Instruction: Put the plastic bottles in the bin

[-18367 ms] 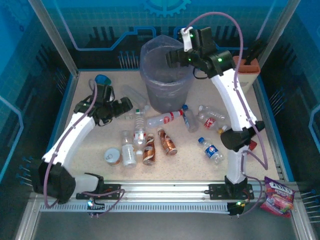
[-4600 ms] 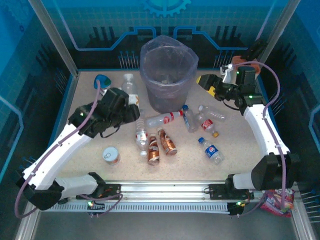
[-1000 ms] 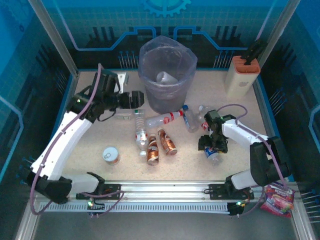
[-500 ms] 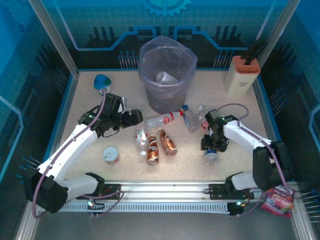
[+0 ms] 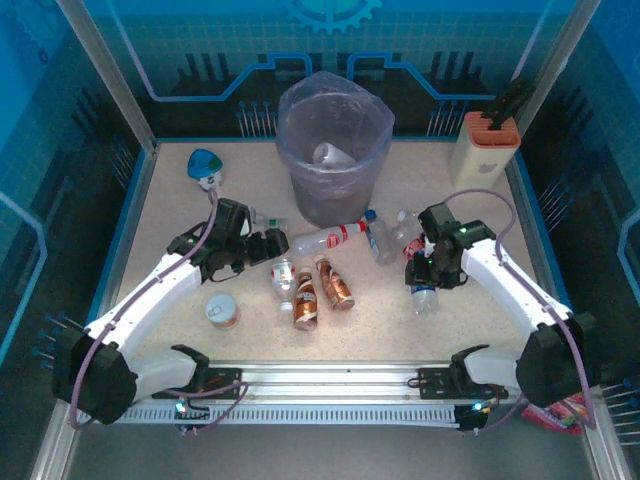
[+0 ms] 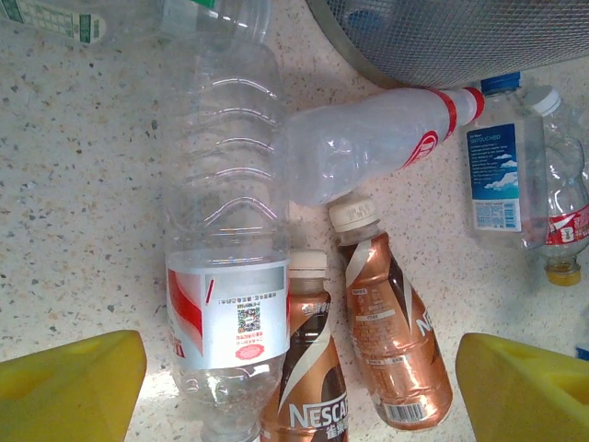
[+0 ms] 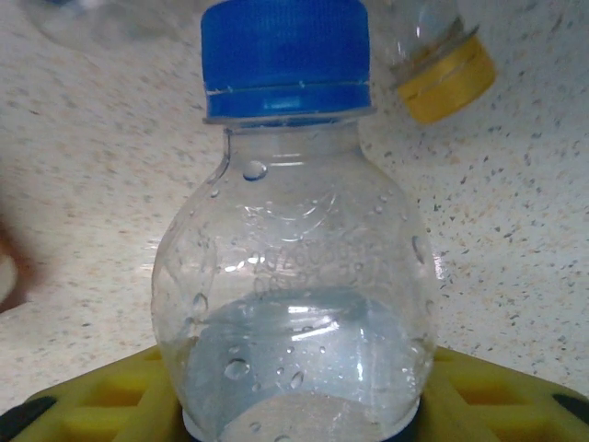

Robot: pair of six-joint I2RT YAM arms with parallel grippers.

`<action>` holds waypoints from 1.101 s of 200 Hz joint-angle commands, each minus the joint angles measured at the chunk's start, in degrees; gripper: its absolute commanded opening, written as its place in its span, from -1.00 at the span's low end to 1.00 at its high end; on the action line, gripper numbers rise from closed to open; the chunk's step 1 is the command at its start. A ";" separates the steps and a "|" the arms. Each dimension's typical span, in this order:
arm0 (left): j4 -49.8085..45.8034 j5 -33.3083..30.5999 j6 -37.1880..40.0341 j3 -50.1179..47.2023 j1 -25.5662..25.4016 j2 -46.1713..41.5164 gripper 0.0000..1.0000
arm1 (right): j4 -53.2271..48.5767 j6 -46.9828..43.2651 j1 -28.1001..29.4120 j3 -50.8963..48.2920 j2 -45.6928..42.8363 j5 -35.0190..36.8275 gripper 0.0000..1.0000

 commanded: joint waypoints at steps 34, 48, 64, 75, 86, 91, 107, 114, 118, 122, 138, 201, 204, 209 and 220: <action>4.63 4.96 -3.44 -4.56 0.02 1.43 0.78 | -8.12 -4.43 -3.01 13.15 -3.44 -2.28 0.02; 4.88 4.52 -3.89 -5.80 -0.75 1.43 0.78 | -9.07 -5.65 -3.39 16.85 -3.30 -1.96 0.01; 4.38 3.42 -4.23 -6.46 -2.45 1.57 0.78 | -9.38 -6.45 -3.80 21.04 -2.96 -0.97 0.00; 3.82 2.60 -4.43 -6.79 -3.74 1.68 0.78 | -9.55 -7.12 -4.05 24.39 -2.22 -0.97 0.00; 3.16 1.79 -4.69 -7.16 -5.10 1.68 0.78 | -9.39 -7.86 -4.13 27.71 -1.22 -1.23 0.00; 2.64 1.34 -4.78 -7.32 -5.72 1.58 0.78 | -9.22 -8.26 -4.05 29.25 -0.66 -1.22 0.00; 1.48 -0.15 -5.32 -8.14 -7.39 1.20 0.78 | -8.83 -9.44 -4.13 34.51 1.60 -1.00 0.00; 1.36 -0.83 -5.62 -8.61 -7.99 0.96 0.78 | -8.19 -9.65 -4.07 36.39 2.32 -0.72 -0.01; 1.35 -1.25 -5.80 -8.95 -8.31 0.83 0.78 | -7.61 -9.70 -4.06 37.25 2.57 -0.64 0.00; 1.35 -1.72 -5.98 -9.34 -8.64 0.78 0.78 | -6.70 -9.73 -4.05 38.00 2.85 -0.65 -0.01; 1.19 -3.35 -6.55 -10.64 -9.18 0.86 0.78 | -2.51 -9.22 -4.14 40.27 3.50 -2.04 -0.02; 8.46 -4.34 -9.51 -15.89 -9.78 0.17 0.79 | 8.69 -8.41 -0.75 52.58 11.94 -5.15 -0.04; 9.03 -3.99 -9.74 -16.16 -9.83 0.24 0.79 | 9.16 -8.49 -0.52 53.10 12.46 -5.31 -0.05; 9.85 -3.75 -10.04 -16.51 -9.80 0.28 0.79 | 10.20 -8.70 -0.13 53.75 13.34 -5.36 -0.05; 10.85 -4.18 -10.26 -16.88 -9.80 0.40 0.79 | 12.63 -8.42 0.73 54.87 15.11 -5.53 -0.07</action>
